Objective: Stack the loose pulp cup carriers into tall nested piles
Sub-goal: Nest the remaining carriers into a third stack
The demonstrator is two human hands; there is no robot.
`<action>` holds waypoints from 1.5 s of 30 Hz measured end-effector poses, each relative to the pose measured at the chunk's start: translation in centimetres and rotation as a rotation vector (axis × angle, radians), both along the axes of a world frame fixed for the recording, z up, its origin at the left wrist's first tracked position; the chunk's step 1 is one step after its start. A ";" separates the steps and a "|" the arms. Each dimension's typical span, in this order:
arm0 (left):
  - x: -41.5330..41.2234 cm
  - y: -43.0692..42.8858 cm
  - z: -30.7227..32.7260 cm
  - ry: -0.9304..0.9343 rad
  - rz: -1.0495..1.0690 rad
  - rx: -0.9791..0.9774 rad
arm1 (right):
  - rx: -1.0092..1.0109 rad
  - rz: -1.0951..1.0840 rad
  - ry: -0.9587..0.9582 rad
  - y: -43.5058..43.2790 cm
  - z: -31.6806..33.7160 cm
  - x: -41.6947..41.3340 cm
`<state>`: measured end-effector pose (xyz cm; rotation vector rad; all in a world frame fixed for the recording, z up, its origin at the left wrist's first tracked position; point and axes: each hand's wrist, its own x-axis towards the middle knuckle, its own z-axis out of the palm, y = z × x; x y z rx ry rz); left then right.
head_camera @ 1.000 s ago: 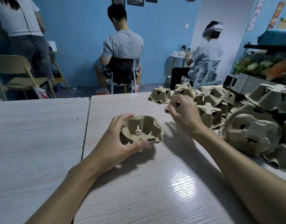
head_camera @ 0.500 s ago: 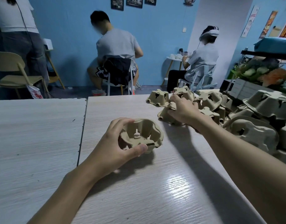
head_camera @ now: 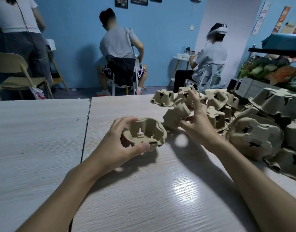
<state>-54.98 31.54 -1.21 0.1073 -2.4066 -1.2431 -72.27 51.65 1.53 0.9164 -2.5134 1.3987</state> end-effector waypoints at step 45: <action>0.0 0.2 0.0 -0.004 0.067 0.004 | -0.093 0.394 -0.241 -2.5 -0.1 2.9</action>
